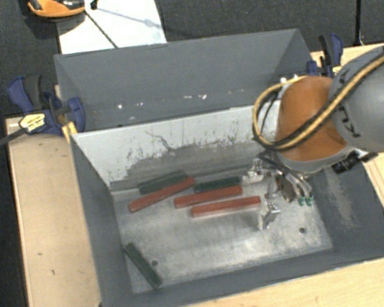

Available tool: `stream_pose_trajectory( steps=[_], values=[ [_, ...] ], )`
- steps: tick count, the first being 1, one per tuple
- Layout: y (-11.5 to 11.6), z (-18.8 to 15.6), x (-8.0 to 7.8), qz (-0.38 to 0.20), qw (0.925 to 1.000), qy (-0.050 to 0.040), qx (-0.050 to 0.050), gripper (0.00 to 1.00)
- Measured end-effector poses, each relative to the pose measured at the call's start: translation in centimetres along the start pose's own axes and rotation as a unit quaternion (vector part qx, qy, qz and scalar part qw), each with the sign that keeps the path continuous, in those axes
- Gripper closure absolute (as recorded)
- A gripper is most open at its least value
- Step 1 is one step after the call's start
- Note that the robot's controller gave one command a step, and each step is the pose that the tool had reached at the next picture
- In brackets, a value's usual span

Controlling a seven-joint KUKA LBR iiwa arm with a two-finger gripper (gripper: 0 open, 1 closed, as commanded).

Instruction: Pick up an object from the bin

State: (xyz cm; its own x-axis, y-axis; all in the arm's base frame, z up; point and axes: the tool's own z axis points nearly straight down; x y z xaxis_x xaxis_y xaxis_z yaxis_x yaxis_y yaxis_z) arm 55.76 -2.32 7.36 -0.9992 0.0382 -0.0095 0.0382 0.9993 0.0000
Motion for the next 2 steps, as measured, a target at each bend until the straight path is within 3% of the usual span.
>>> stream_pose_trajectory(
  steps=[1, 2],
  values=[
    [0.01, -0.23, -0.25, 0.000, 1.0000, -0.0033, 0.000, 1.00],
    [0.00, 0.01, 0.00, 0.000, 1.0000, 0.0001, 0.000, 0.00]
  ],
)
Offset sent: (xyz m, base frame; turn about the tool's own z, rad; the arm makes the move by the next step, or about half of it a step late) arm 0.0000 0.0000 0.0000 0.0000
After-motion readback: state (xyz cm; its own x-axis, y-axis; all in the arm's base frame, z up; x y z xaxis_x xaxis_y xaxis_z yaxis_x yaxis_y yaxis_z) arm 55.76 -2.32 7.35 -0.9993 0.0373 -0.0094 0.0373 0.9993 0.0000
